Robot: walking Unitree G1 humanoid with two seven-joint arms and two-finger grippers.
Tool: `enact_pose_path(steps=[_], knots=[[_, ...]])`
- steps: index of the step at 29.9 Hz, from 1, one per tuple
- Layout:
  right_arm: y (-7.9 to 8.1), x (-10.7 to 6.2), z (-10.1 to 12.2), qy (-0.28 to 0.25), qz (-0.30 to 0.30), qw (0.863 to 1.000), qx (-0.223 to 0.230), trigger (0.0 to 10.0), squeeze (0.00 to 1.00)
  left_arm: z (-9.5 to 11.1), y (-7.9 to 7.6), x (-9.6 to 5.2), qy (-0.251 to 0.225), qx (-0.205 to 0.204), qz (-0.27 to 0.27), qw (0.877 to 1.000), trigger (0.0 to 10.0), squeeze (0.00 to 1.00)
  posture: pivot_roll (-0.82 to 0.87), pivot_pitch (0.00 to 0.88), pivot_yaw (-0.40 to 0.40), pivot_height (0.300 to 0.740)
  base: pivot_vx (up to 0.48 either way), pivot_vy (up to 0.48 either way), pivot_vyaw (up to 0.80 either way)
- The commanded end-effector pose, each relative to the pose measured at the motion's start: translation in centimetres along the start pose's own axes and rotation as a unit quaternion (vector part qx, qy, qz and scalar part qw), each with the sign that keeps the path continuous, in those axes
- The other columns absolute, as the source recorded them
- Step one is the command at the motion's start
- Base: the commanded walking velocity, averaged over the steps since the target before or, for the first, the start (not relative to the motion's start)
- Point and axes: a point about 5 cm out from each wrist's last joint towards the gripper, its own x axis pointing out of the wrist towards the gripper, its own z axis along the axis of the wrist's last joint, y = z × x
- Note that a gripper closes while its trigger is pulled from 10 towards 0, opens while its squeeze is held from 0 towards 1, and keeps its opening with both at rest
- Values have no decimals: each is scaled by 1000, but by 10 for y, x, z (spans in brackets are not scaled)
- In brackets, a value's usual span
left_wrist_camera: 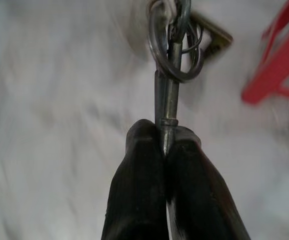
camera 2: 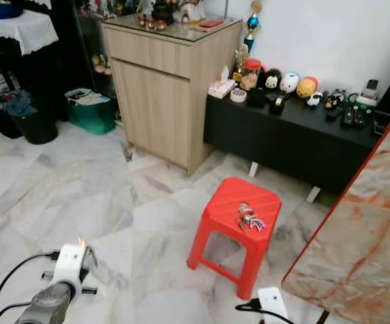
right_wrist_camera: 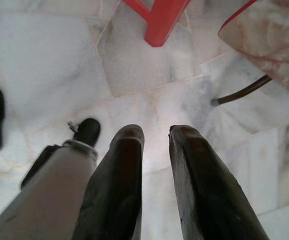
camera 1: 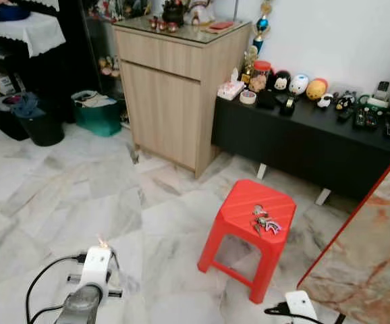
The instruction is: Hang keys on a hook
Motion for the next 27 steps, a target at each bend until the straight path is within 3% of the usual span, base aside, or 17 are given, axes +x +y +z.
enact_pose_path(steps=[1, 2, 4, 5, 6, 11, 14, 27], knots=[[-5, 0, 5, -10, -6, 1000, 17, 10000, 0, 35, -2, 2, -90, -20, -10, 996, 10000, 0, 119, 0, -77, 740, 0, 0, 0], [-5, 0, 5, -10, -6, 1000, 18, 10000, 0, 40, -3, 1, -98, -35, -9, 994, 10000, 0, 119, 0, -77, 740, 0, 0, 0], [-5, -1, 0, -13, -7, 999, 40, 10000, 0, 60, -18, -1, -138, -13, -45, 989, 10000, 0, 120, 0, -75, 740, 0, 0, 0], [-5, -1, 0, -13, -7, 999, 40, 10000, 0, 60, -18, -1, -138, -13, -45, 989, 10000, 0, 120, 0, -75, 740, 0, 0, 0], [-6, -1, -1, -14, -11, 998, 57, 10000, 0, 70, -29, -5, -162, -30, -80, 983, 10000, 0, 113, 0, -70, 740, 0, 0, 0], [-8, -1, 0, -18, -19, 996, 83, 10000, 0, 84, -51, -18, -194, -61, -127, 971, 10000, 0, 108, 0, -66, 740, 0, 0, 0], [-9, -1, -1, -17, -19, 994, 102, 10000, 0, 88, -63, -28, -215, -46, -157, 963, 10000, 0, 110, 0, -63, 740, 0, 0, 0], [-5, -1, -4, -10, -18, 994, 106, 10000, 0, 101, -77, -39, -232, -24, -197, 952, 10000, 0, 102, 0, -51, 740, 0, 0, -669]])
